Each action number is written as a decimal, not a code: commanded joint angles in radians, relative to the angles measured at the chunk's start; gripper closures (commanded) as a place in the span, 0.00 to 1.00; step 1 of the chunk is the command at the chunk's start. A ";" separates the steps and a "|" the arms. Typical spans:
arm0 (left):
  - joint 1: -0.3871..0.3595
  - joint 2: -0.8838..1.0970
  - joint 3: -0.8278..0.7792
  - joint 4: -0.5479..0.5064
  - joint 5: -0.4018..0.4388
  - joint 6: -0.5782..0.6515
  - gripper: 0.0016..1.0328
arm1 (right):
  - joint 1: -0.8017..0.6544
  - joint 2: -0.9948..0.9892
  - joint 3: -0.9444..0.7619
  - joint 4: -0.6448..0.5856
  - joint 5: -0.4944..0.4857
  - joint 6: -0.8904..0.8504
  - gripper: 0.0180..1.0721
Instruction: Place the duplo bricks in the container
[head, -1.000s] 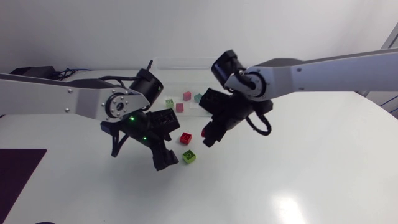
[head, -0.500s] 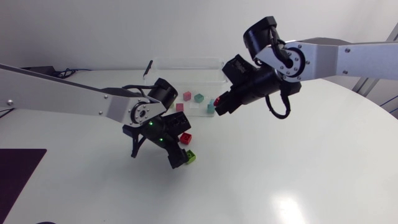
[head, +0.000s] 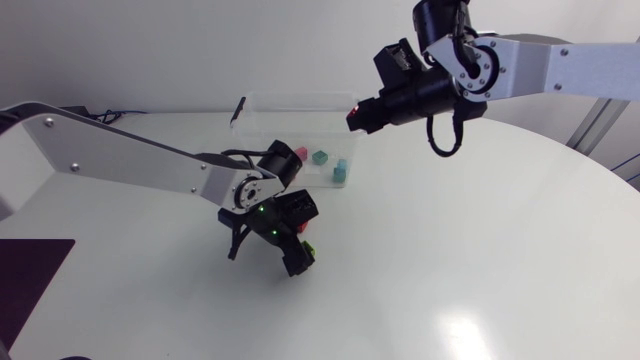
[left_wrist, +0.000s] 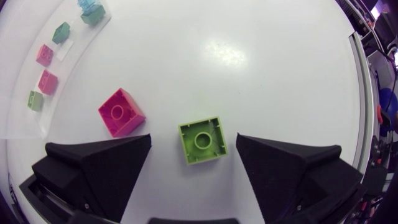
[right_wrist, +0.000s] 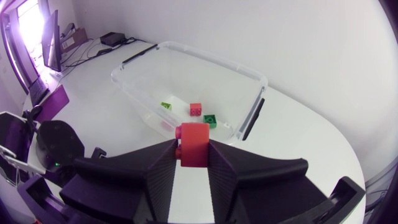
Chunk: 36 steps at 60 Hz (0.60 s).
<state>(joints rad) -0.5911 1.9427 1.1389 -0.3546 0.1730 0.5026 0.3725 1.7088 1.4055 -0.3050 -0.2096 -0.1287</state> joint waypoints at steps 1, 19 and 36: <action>-0.016 0.039 0.015 0.011 -0.009 -0.026 0.16 | -0.003 0.051 0.043 0.024 0.004 0.040 0.85; -0.016 -0.005 -0.028 0.054 -0.013 -0.026 0.70 | 0.002 0.183 0.181 0.040 0.044 0.051 0.85; 0.037 -0.215 -0.085 0.003 -0.012 0.007 0.71 | 0.011 0.307 0.328 0.027 0.082 0.054 0.84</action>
<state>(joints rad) -0.5762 1.8069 1.0821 -0.3256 0.1619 0.4946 0.3744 1.9640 1.6817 -0.2806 -0.1406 -0.0963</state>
